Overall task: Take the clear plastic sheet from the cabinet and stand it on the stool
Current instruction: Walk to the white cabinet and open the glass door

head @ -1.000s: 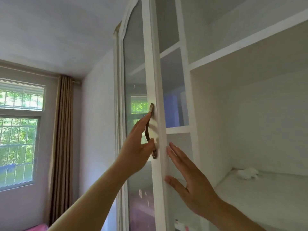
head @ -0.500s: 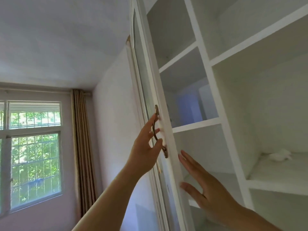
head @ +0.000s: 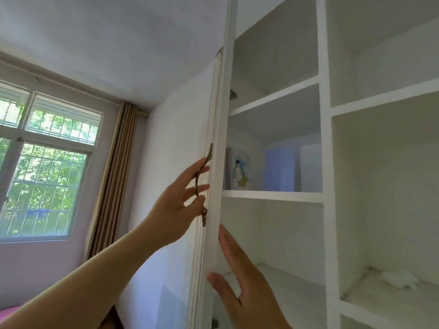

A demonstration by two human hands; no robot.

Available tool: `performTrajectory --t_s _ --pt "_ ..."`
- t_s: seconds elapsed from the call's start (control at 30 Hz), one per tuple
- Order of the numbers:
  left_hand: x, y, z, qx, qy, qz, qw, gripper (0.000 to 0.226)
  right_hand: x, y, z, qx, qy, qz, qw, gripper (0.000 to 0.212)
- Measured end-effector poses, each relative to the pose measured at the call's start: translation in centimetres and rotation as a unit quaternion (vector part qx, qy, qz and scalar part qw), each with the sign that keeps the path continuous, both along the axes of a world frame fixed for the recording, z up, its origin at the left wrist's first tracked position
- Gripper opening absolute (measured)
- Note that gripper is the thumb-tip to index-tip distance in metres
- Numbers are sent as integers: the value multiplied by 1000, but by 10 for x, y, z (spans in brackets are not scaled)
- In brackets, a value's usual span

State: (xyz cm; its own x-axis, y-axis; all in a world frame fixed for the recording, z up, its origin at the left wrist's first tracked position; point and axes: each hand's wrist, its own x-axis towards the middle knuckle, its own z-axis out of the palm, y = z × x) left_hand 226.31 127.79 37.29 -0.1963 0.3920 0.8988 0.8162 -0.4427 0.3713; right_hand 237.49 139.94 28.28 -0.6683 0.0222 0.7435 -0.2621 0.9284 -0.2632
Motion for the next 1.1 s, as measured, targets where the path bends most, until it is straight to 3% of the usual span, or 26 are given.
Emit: performTrajectory --t_s 0.23,0.53,0.93,1.1 --pt "-17 -14 1 -9 -31 -47 998 62 -12 -29 -12 -110 37 93 989 56" --pt "-54 -37 0 1 -34 -89 995 64 -35 -72 -11 -142 49 54 987 56" --pt "-105 -78 2 -29 -54 -140 988 60 -87 -118 -11 -123 63 -23 990 57" --pt "-119 -89 -11 -3 -114 -162 980 58 -108 -123 -14 -84 84 -17 993 57"
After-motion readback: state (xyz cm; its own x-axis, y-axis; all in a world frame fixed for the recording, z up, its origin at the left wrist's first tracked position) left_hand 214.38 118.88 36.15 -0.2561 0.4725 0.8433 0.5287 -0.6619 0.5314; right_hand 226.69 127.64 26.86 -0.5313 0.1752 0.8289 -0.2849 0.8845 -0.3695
